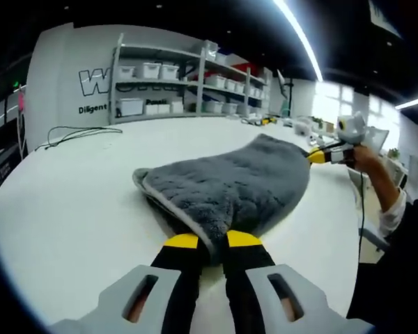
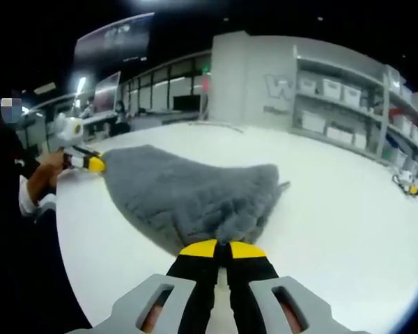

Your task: Open the folded towel by lifting each exposed corner and separating the folded layers until the towel lies flat within the target outline without major curled edges

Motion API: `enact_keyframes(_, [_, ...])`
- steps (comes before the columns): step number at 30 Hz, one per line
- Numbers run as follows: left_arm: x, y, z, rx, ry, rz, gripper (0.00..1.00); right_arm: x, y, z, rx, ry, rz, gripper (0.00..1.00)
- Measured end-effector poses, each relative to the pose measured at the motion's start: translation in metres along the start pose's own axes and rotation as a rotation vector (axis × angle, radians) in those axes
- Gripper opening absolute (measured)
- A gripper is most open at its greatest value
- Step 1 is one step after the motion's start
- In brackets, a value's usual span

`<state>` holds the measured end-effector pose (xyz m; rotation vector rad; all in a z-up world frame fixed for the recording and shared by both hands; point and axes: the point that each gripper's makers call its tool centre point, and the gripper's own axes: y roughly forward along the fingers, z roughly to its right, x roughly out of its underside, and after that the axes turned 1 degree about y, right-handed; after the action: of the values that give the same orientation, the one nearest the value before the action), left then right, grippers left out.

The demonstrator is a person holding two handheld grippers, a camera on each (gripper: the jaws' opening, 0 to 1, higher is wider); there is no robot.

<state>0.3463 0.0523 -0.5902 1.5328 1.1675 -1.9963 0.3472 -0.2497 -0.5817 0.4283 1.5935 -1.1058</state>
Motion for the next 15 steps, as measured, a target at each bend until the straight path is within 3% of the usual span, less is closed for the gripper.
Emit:
enact_keyframes(5, [-0.002,0.001,-0.011,-0.002,-0.005,0.000,0.11,-0.001,-0.004,-0.002,-0.010,0.015,0.000,0.00])
enact_keyframes(15, [-0.004,0.004,-0.015,-0.004,-0.007,0.000,0.11,0.002,-0.004,0.004,-0.031,0.048,-0.013,0.00])
